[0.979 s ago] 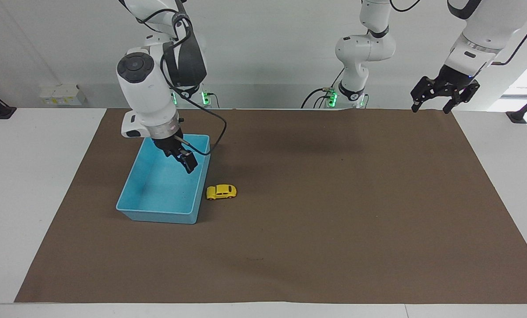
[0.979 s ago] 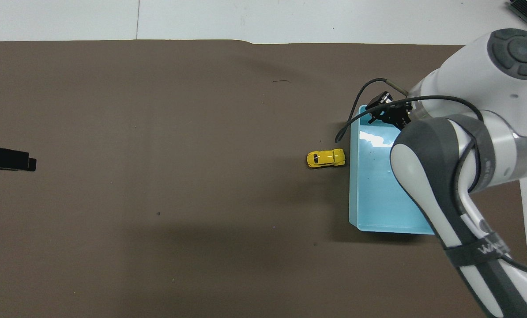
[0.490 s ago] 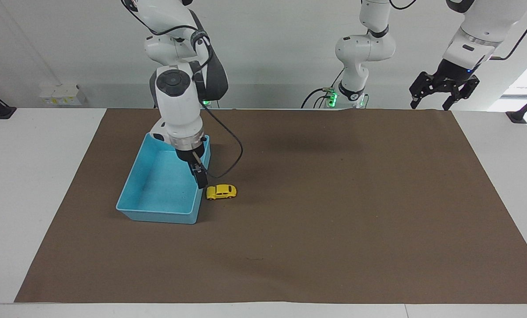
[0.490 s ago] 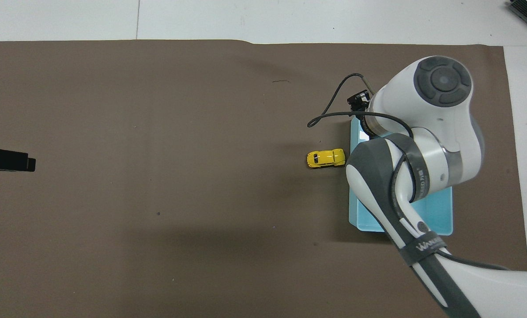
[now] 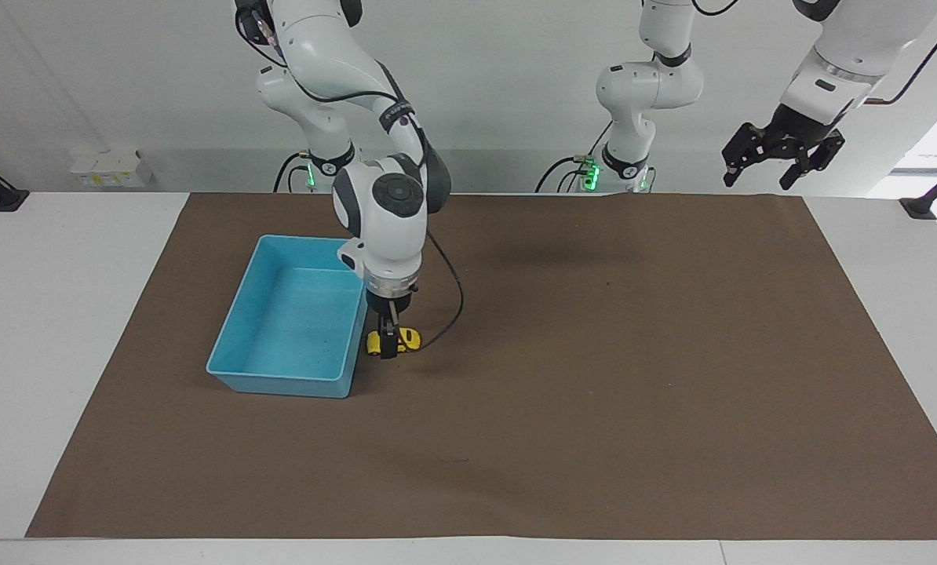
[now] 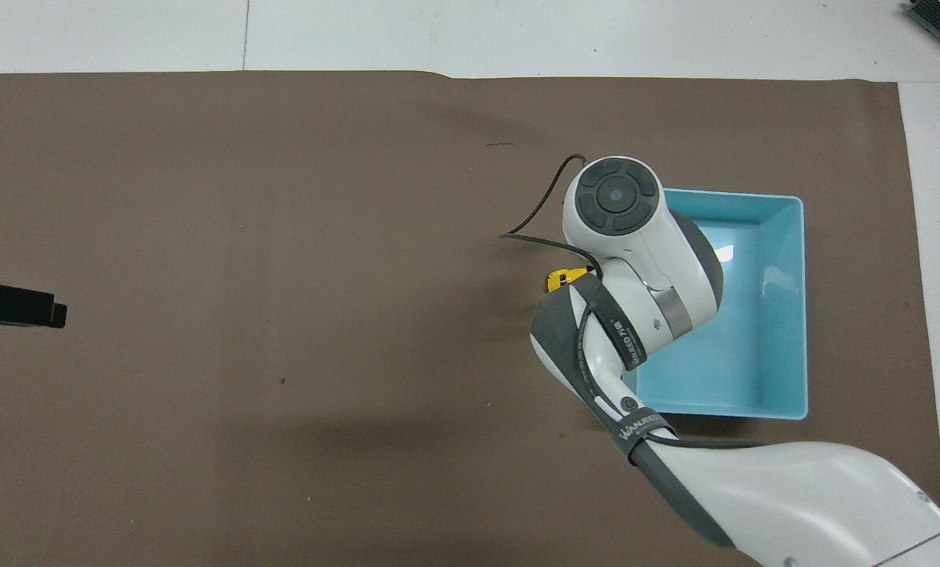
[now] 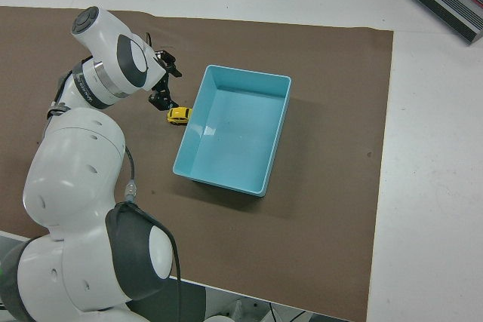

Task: Wind up and store yellow beetle car
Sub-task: 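Grasp the yellow car with the right gripper and lift it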

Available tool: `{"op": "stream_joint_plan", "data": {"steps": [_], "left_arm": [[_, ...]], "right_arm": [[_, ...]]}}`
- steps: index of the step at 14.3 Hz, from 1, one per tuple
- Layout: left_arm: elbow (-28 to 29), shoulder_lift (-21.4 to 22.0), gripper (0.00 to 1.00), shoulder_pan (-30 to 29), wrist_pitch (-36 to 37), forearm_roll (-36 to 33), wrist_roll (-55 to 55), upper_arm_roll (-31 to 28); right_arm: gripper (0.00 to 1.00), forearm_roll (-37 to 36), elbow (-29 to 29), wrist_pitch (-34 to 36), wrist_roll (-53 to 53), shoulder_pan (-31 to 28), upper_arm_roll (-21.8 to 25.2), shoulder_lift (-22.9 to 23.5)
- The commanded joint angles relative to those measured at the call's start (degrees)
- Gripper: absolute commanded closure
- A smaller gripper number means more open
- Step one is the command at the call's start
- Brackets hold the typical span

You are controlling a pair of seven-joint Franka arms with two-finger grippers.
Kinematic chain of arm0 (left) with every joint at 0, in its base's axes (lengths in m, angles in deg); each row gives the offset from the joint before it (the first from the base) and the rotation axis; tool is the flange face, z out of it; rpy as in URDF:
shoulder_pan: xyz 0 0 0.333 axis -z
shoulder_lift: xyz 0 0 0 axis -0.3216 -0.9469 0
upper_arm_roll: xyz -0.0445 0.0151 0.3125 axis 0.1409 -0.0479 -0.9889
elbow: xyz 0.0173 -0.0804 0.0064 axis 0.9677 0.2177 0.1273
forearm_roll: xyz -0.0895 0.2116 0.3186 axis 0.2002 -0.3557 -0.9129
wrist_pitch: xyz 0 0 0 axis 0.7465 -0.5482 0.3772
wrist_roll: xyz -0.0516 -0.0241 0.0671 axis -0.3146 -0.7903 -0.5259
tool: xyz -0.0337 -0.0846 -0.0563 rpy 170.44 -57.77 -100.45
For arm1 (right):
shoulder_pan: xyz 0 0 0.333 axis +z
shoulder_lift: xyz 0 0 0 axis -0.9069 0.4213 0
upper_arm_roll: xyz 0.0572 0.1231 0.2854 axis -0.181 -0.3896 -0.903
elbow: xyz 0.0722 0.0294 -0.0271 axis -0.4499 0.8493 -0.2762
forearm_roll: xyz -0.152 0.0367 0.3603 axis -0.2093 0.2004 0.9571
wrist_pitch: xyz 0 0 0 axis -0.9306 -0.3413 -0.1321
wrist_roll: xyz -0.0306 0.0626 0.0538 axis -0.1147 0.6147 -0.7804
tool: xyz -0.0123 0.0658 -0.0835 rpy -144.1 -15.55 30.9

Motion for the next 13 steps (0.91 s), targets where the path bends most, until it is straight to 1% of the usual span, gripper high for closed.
{"op": "stream_joint_plan", "data": {"steps": [1, 3, 5, 7, 8, 9, 10, 11, 12, 13], "left_arm": [[1.57, 0.97, 0.00, 0.41, 0.52, -0.39, 0.16, 0.10], [1.75, 1.05, 0.00, 0.77, 0.17, -0.39, 0.50, 0.10], [1.75, 0.18, 0.00, 0.85, -0.36, -0.65, 0.33, 0.10], [2.71, -0.17, 0.00, 0.86, -2.11, -0.74, 0.07, 0.10], [2.10, -1.66, 0.00, 0.77, -3.34, -0.74, 0.15, 0.10], [-0.16, -4.28, 0.00, 0.77, -2.65, -0.57, 0.15, 0.10], [-2.54, -5.79, 0.00, 0.51, -1.25, -0.92, 0.07, 0.10], [-3.26, -6.41, 0.00, 0.16, -1.07, -1.09, -0.02, 0.01], [-1.87, -5.81, 0.00, 0.59, -2.37, -1.18, -0.46, 0.01], [0.14, -5.11, 0.00, 0.77, -4.12, -2.75, -1.16, 0.01]], "right_arm": [[0.00, -1.77, -0.02, -3.43, 7.36, -0.55, -0.15, 2.71], [0.00, -0.90, 2.17, -5.54, 10.01, -1.60, -0.15, 2.45], [0.00, -0.80, 5.76, -8.00, 10.10, -2.48, -0.24, 1.31], [0.00, -0.80, 8.50, -8.80, 9.41, -2.22, -0.33, 0.00], [0.00, -0.80, 9.64, -9.07, 9.05, -1.96, -0.33, -0.53], [0.00, -0.89, 10.00, -8.98, 7.31, -1.70, -0.33, -0.89], [0.00, -1.50, 9.05, -8.28, 5.03, -1.00, -0.33, -0.72], [0.00, -2.03, 7.21, -7.23, 3.96, -0.56, -0.24, -0.28], [0.00, -2.04, 5.45, -4.87, 3.95, -0.29, -0.33, -0.19], [0.00, -2.04, 4.39, -2.76, 4.04, 0.84, -0.41, -0.19]]}}
